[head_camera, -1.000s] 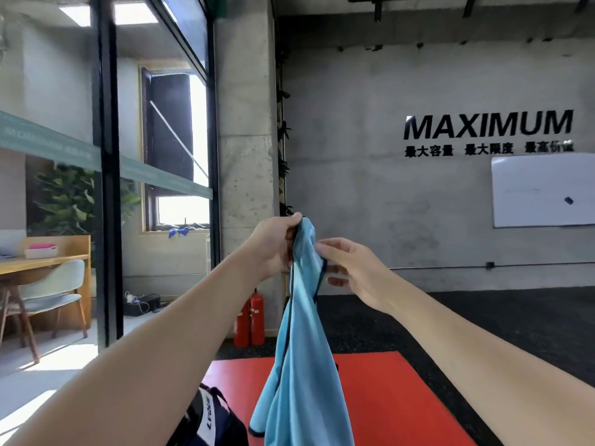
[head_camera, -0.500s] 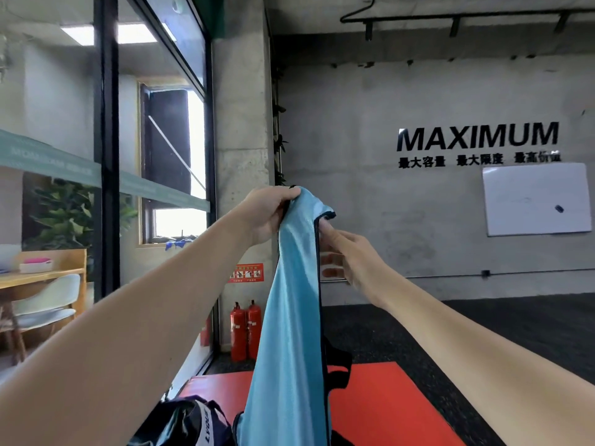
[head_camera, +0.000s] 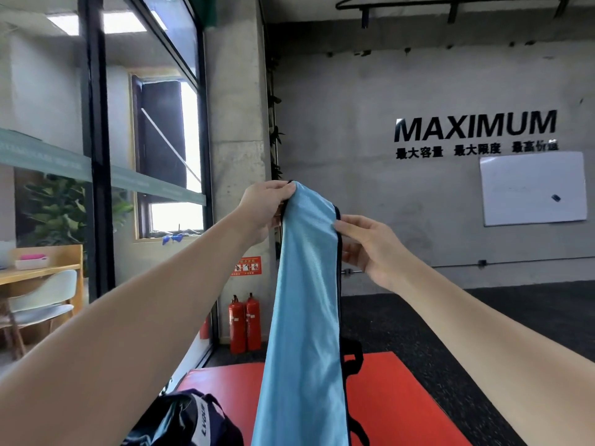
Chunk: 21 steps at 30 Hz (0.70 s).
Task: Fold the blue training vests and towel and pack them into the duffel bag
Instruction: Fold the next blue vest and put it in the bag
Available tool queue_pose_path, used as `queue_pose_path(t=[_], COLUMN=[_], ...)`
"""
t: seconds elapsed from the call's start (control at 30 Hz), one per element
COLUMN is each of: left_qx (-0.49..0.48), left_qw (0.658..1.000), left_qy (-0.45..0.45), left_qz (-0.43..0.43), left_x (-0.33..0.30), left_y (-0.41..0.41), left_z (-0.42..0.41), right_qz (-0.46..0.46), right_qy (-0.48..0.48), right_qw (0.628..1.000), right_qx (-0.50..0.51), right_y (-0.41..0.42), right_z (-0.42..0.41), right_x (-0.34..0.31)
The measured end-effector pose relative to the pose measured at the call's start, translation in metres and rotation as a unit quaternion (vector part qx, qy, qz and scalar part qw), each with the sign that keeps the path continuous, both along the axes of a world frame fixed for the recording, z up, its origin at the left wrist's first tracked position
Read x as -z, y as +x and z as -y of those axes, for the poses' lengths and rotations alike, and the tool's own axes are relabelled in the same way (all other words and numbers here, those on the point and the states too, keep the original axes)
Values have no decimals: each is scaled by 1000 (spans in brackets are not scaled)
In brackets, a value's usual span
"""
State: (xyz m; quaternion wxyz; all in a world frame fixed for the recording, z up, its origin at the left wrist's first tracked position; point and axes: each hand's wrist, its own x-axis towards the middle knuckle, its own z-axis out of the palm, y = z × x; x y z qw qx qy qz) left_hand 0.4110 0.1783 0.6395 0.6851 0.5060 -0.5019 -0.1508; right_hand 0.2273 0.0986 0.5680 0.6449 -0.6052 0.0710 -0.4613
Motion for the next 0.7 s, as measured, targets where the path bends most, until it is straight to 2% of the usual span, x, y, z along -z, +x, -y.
queue_pose_path(t=[0.1, 0.17, 0.3, 0.43, 0.6, 0.7], left_qx=[-11, -3, 25, -30, -54, -50], left_qw=[1000, 999, 996, 990, 981, 977], left_qy=[12, 31, 71, 113, 151, 167], left_qz=[17, 30, 37, 81, 111, 122], left_x=[4, 7, 23, 57, 102, 127], left_y=[8, 12, 18, 51, 87, 97], left_z=[13, 23, 46, 78, 111, 137], right_qz=[-70, -144, -194, -218, -231, -271], right_qy=[-46, -105, -140, -112, -64, -92], right_qw=[994, 982, 970, 968, 961, 931], right_qx=[-67, -61, 36, 55, 136, 228], right_y=[4, 12, 33, 39, 52, 59], right_z=[6, 8, 35, 87, 162, 193], right_x=[14, 26, 55, 92, 133, 156])
